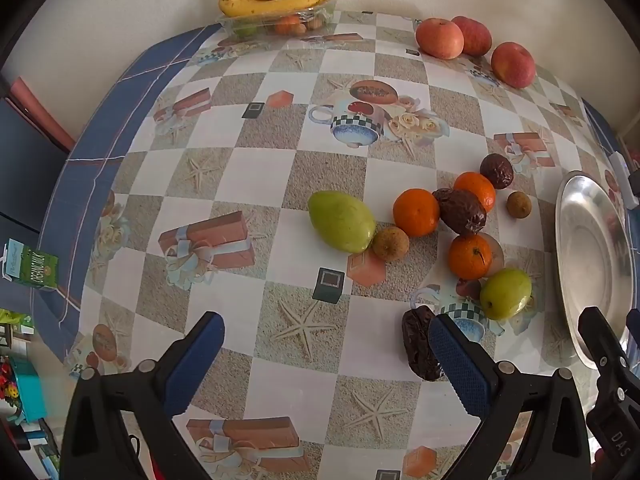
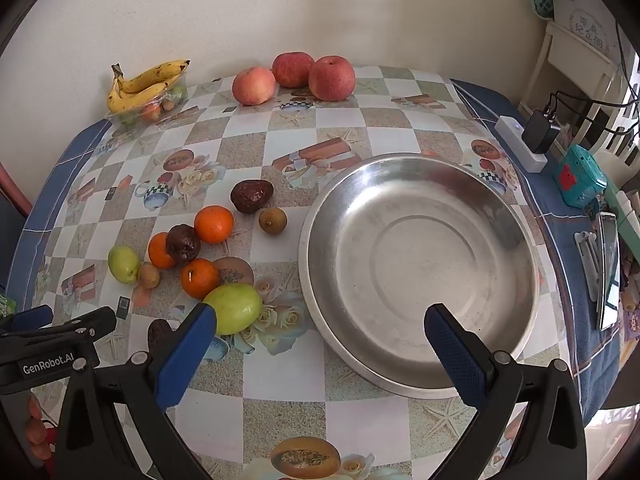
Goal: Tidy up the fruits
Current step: 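Move both tools toward the fruit cluster near the steel bowl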
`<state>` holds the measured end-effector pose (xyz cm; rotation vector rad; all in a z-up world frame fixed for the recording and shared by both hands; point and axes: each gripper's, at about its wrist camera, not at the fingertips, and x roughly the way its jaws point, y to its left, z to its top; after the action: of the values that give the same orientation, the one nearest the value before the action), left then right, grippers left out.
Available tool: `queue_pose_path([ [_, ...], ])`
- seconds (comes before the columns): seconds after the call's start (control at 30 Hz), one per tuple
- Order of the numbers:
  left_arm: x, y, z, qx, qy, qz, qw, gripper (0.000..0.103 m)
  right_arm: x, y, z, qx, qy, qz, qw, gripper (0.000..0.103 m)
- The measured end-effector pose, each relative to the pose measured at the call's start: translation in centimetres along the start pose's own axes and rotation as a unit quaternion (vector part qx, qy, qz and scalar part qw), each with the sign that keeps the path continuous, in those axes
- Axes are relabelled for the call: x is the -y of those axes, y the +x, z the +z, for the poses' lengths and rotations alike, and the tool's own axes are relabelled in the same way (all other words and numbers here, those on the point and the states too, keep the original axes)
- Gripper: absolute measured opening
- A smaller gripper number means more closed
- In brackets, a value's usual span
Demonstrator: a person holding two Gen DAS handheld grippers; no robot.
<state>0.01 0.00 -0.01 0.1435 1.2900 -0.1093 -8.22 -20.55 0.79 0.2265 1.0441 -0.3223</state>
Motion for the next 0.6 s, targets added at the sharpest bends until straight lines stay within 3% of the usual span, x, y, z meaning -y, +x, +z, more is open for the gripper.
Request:
queue_pose_path([
  [0.6, -0.18, -0.01, 0.03, -0.001, -0.007, -0.004, 1.0, 0.103, -0.33, 0.42, -0.18, -0.009, -0.003, 0.009, 1.0, 0.103],
])
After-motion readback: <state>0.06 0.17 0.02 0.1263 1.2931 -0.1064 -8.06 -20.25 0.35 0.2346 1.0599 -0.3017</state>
